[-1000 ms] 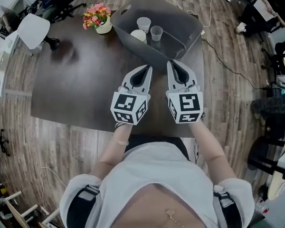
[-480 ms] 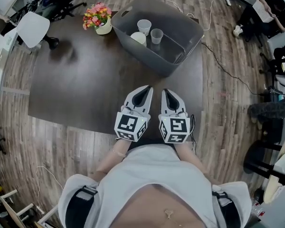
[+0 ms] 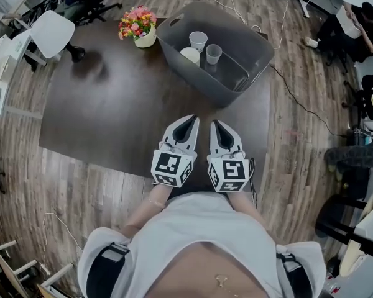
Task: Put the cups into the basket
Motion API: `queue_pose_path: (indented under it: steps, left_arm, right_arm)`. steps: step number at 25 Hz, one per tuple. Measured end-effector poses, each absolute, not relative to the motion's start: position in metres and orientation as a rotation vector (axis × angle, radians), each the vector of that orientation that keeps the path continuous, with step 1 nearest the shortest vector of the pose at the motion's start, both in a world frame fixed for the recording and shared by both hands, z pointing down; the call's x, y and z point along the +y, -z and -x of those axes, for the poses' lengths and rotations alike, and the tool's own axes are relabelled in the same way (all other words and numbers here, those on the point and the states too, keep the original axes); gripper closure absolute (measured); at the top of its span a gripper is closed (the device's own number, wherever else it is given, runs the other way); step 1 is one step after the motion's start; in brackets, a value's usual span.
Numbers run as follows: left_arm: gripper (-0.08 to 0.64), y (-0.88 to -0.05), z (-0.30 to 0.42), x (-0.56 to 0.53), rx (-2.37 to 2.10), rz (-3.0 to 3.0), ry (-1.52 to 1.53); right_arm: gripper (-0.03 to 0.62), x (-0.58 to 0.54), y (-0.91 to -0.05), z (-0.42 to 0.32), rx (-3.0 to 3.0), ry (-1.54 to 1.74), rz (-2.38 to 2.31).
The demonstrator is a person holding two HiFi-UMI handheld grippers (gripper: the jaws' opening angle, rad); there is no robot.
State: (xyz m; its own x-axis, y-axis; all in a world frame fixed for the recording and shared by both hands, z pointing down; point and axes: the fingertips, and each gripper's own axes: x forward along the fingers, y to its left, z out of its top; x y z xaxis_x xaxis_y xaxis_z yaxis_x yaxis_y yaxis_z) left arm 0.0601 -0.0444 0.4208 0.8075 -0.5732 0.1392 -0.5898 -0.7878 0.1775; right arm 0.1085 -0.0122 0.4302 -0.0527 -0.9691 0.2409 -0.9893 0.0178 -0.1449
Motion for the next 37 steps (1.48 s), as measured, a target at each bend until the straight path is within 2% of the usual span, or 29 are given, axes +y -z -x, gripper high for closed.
queue_pose_path:
  steps: [37]
  left_arm:
    - [0.549, -0.432, -0.033, -0.051, -1.019, -2.680, -0.119]
  right_arm:
    - [0.580, -0.020, -0.442, -0.082, -2.245, -0.428, -1.939]
